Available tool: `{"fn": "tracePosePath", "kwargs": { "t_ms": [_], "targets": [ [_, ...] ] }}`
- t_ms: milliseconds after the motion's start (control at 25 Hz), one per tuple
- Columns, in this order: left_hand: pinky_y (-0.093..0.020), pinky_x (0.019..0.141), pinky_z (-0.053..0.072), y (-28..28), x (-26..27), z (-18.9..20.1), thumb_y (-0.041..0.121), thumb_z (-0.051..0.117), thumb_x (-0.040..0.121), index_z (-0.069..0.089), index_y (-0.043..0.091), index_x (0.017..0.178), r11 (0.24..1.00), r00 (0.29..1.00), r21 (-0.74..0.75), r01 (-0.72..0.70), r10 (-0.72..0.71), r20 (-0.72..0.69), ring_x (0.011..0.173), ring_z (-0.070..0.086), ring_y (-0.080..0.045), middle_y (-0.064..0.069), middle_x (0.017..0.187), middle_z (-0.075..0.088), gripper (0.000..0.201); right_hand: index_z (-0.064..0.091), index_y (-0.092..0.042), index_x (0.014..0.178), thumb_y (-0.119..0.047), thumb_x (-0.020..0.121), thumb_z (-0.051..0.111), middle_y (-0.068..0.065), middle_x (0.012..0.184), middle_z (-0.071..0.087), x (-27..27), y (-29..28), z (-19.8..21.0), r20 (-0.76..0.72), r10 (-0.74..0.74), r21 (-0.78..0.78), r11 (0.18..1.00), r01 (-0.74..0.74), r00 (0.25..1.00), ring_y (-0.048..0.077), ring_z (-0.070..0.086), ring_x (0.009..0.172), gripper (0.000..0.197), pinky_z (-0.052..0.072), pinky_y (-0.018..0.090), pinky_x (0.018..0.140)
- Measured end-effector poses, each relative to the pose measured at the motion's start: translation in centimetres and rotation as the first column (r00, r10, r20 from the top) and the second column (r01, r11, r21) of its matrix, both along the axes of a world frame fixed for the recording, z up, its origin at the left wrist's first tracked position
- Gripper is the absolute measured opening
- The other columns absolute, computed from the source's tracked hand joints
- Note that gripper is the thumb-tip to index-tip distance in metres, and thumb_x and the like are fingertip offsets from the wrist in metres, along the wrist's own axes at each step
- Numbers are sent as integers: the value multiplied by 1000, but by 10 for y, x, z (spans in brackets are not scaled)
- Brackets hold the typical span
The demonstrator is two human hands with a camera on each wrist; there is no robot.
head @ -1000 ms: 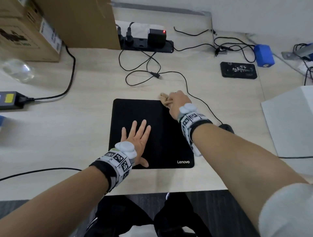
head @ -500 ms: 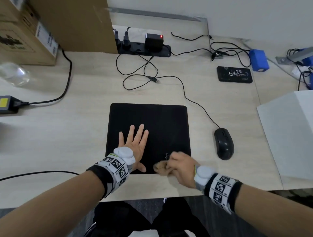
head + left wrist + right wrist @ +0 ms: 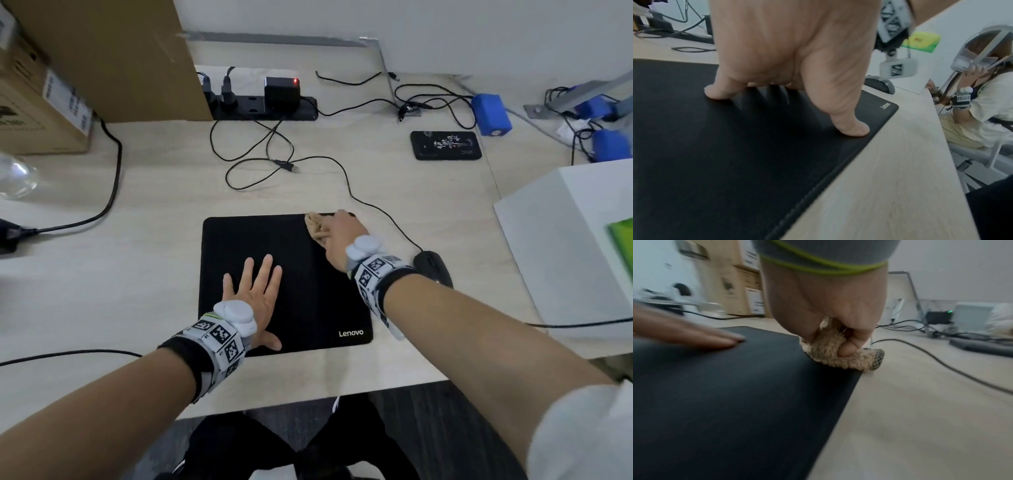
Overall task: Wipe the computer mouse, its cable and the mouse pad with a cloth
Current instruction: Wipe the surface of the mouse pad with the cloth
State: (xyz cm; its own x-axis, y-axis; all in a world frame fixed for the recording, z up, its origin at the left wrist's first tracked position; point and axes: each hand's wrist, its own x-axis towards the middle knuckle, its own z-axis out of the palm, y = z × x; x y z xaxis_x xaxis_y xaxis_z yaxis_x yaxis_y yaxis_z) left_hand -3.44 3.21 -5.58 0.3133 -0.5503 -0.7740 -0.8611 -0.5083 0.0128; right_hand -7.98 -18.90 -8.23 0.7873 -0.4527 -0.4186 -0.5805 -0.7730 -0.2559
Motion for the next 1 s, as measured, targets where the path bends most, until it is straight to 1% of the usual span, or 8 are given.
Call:
{"fn": "tracePosePath", "kwargs": {
  "t_ms": [120, 320, 440, 560, 680, 760, 840, 1000],
  "targets": [
    [-63, 117, 6, -1, 1, 6, 69, 68, 70, -28, 12, 148, 999, 999, 18, 41, -41, 8, 144, -27, -40, -10, 152, -42, 137, 54, -35, 107, -9, 86, 55, 8, 99, 48, -73, 47, 13, 237, 92, 161, 978, -133, 967, 22, 50, 83, 33, 41, 25, 72],
    [-63, 116, 10, -21, 1, 11, 65, 74, 68, -20, 14, 151, 996, 997, -40, 80, -81, -4, 146, -23, -36, -10, 155, -36, 135, 65, -14, 92, -9, 81, 60, 2, 92, 49, -163, 77, 14, 228, 237, 231, 929, -289, 944, 23, 50, 78, 14, 46, 34, 64],
    [-68, 114, 11, -33, -2, 6, 64, 74, 69, -18, 15, 152, 996, 996, -33, 81, -83, -39, 146, -24, -33, -9, 157, -33, 133, 67, -13, 82, -4, 70, 53, 7, 89, 52, -147, 54, 12, 247, 224, 234, 930, -282, 943, 27, 54, 75, 20, 49, 37, 61],
    [-71, 112, 6, -36, -4, -1, 59, 75, 71, -19, 14, 151, 998, 996, -17, 60, -61, -67, 144, -29, -31, -9, 155, -37, 132, 67, -16, 81, -10, 70, 51, 11, 93, 55, -89, 13, 5, 281, 7, 159, 986, -54, 960, 33, 57, 81, 20, 47, 33, 67],
    [-70, 113, 5, -33, -4, -3, 60, 75, 71, -20, 14, 151, 998, 997, -9, 59, -60, -56, 144, -30, -31, -9, 154, -39, 132, 64, -22, 95, -12, 78, 59, 7, 110, 51, -31, -19, 8, 90, -111, 12, 994, 110, 990, 29, 53, 98, 20, 48, 33, 80],
    [-70, 113, 6, -34, -5, -2, 61, 73, 72, -21, 14, 151, 998, 997, -11, 61, -62, -43, 144, -30, -31, -9, 154, -39, 131, 62, -24, 99, -12, 79, 59, 6, 114, 49, -16, -25, 9, 19, -165, 9, 986, 165, 986, 28, 52, 102, 24, 50, 37, 84],
    [-69, 114, 7, -35, -8, 2, 62, 72, 73, -21, 14, 151, 997, 997, -16, 72, -72, -29, 144, -29, -31, -9, 154, -38, 130, 63, -22, 101, -12, 80, 58, 7, 114, 50, -30, -16, 6, 64, -136, 66, 989, 131, 989, 30, 53, 102, 24, 49, 40, 84],
    [-68, 114, 8, -34, -8, 5, 60, 72, 74, -21, 13, 151, 998, 998, -26, 57, -58, -34, 145, -28, -30, -9, 155, -37, 130, 67, -14, 92, -13, 78, 55, 13, 100, 56, -114, 37, 17, 264, 50, 228, 967, -113, 963, 33, 53, 87, 19, 46, 39, 74]
  ]
}}
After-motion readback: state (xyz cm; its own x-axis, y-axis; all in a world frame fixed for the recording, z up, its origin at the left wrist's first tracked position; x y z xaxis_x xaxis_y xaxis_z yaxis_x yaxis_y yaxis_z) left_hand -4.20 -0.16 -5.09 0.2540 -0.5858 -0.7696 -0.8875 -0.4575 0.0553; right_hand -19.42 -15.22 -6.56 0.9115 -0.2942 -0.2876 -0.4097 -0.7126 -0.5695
